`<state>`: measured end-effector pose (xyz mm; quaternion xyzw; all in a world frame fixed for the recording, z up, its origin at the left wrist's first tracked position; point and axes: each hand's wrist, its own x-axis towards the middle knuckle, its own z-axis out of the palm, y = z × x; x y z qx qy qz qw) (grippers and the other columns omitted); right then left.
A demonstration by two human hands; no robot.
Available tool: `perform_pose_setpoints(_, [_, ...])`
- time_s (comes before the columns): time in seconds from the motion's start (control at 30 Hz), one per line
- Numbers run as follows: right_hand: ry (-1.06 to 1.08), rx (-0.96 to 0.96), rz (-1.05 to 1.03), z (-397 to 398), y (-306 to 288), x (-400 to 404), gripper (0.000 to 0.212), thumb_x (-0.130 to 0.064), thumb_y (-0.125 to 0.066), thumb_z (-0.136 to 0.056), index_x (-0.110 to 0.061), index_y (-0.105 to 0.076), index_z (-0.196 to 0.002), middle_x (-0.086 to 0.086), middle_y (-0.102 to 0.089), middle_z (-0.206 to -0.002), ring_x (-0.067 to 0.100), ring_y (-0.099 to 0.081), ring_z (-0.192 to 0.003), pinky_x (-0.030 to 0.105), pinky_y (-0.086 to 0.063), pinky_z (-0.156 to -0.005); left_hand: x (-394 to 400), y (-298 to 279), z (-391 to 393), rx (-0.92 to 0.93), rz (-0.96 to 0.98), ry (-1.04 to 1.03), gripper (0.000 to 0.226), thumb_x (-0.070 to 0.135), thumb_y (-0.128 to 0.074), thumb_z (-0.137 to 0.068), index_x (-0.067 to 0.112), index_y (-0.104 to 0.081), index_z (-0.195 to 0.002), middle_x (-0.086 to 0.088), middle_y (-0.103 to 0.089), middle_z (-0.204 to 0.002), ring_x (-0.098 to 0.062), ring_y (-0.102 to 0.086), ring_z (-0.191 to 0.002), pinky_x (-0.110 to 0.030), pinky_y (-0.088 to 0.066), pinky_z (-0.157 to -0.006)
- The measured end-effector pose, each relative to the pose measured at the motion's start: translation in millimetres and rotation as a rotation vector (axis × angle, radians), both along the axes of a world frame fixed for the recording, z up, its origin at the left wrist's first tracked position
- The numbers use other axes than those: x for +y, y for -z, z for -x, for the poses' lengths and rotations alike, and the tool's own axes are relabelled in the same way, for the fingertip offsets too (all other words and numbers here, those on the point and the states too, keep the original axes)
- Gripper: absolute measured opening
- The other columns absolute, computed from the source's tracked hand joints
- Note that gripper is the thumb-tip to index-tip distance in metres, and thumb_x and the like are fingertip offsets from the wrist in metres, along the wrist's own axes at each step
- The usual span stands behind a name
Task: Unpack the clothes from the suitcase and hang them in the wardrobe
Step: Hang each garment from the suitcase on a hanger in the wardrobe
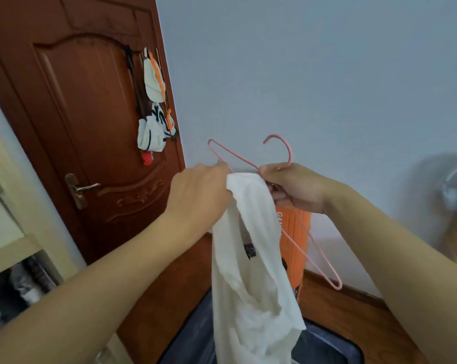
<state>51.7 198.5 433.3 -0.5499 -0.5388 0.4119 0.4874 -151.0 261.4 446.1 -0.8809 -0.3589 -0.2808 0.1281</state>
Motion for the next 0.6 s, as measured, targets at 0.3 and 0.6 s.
perform_pose_setpoints(0.3, [0.436,-0.144,-0.177,-21,33,-94,0.02,-0.017,-0.048,-0.105,-0.016,-0.067,-0.113,0.013,-0.068,-0.074,0.015,-0.034,-0.043,0.023,-0.025,-0.04,48,-2,-33,-0.188,0.456,-0.076,0.009,-0.003,-0.051,-0.072,0.006,-0.05,-0.075,-0.012,-0.059,-0.072,-0.033,-0.062,-0.063,-0.031,-0.045,-0.051])
perform_pose_setpoints(0.6, [0.342,-0.282,-0.015,-25,36,-157,0.023,-0.022,-0.056,-0.101,-0.022,-0.077,-0.093,0.016,-0.068,-0.071,0.02,-0.038,-0.05,0.023,-0.033,-0.045,70,6,-62,-0.013,0.611,-0.181,0.019,-0.011,-0.047,-0.079,0.008,-0.05,-0.081,-0.019,-0.058,-0.075,-0.024,-0.053,-0.037,-0.021,-0.037,-0.035])
